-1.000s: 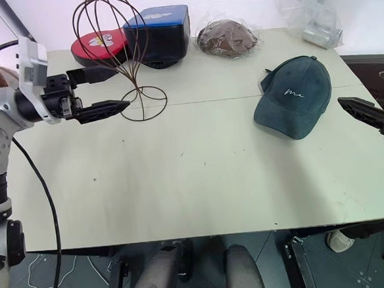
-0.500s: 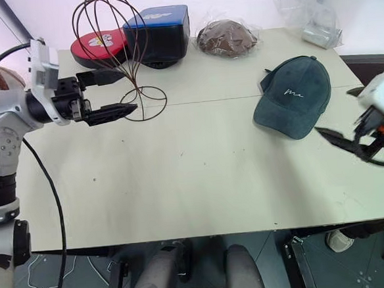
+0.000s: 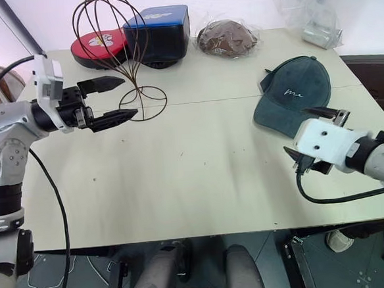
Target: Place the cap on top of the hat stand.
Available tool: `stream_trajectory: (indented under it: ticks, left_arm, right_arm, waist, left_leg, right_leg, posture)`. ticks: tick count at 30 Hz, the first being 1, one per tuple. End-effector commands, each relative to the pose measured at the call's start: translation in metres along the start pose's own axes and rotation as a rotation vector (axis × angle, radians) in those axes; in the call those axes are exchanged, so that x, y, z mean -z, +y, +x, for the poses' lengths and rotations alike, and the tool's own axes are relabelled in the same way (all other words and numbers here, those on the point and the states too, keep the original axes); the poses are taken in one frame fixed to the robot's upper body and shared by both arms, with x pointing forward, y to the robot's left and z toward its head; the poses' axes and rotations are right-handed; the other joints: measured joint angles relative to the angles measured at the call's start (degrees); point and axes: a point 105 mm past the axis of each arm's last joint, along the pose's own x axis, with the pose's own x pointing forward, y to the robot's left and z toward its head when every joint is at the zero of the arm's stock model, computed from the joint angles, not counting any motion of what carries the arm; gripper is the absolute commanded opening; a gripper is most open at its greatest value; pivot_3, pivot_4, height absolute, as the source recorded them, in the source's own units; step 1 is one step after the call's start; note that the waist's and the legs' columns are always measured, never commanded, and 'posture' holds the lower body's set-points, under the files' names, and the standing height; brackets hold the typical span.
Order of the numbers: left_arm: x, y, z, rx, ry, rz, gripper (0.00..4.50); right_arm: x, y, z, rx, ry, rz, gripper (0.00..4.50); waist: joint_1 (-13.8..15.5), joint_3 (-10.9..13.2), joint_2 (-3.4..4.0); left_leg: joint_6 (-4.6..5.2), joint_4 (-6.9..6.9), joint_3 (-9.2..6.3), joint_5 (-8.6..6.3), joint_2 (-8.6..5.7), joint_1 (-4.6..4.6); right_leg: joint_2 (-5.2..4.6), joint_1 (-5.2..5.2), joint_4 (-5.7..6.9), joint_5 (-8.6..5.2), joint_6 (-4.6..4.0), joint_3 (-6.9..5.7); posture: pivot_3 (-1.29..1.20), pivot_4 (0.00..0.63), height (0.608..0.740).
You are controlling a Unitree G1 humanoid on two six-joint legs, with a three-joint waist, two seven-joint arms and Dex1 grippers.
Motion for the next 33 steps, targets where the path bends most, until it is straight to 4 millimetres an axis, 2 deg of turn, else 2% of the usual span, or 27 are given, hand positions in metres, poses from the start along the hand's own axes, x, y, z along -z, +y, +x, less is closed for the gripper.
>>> stream_trajectory:
  ticks: [1, 6, 10, 16, 25, 33]
  left_arm:
    - [-0.011, 0.004, -0.008, -0.036, -0.015, 0.065, 4.47]
    - [-0.010, 0.001, -0.008, -0.037, -0.004, 0.072, 4.47]
    - [-0.013, -0.001, -0.010, -0.043, 0.003, 0.081, 4.47]
    - [-0.018, -0.007, -0.012, -0.054, 0.019, 0.090, 4.47]
    - [-0.021, -0.013, -0.010, -0.070, 0.031, 0.087, 4.47]
    - [-0.024, -0.017, -0.012, -0.090, 0.036, 0.084, 4.47]
  right_arm:
    - [-0.009, 0.008, 0.007, 0.040, -0.032, -0.059, 4.50]
    - [0.001, 0.021, 0.026, 0.096, -0.006, -0.096, 4.50]
    - [0.015, 0.022, 0.040, 0.178, 0.046, -0.175, 4.50]
    - [0.042, 0.021, 0.046, 0.293, 0.157, -0.312, 4.50]
    - [0.055, 0.019, 0.052, 0.387, 0.210, -0.328, 4.50]
    - [0.062, 0.006, 0.059, 0.479, 0.255, -0.318, 4.50]
  waist:
    - [0.0, 0.0, -0.01]
    - [0.0, 0.0, -0.05]
    - [0.0, 0.0, -0.07]
    - [0.0, 0.0, -0.07]
    - [-0.1, 0.0, -0.07]
    - [-0.1, 0.0, -0.07]
  left_leg:
    - [0.00, 0.00, -0.01, 0.00, 0.00, 0.01]
    - [-0.01, -0.01, -0.01, 0.01, -0.01, 0.02]
    - [-0.09, 0.00, -0.02, 0.05, -0.01, 0.01]
    - [-0.25, -0.03, -0.01, 0.15, -0.01, 0.03]
    - [-0.27, -0.03, -0.01, 0.16, -0.01, 0.04]
    - [-0.29, -0.03, 0.00, 0.17, 0.00, 0.06]
  right_leg:
    - [0.00, 0.01, 0.00, 0.00, 0.00, 0.00]
    - [0.00, -0.01, 0.00, 0.00, 0.00, 0.01]
    - [0.01, -0.01, 0.01, 0.00, 0.00, 0.00]
    - [0.04, -0.03, 0.02, 0.00, 0.00, 0.01]
    - [0.07, -0.01, 0.04, 0.00, 0.00, 0.03]
    - [0.10, -0.02, 0.09, 0.00, 0.00, 0.05]
  posture:
    - [0.00, 0.150, 0.740]
    - [0.00, 0.150, 0.740]
    - [0.00, 0.150, 0.740]
    - [0.00, 0.150, 0.740]
    - [0.00, 0.150, 0.740]
    - [0.00, 0.150, 0.740]
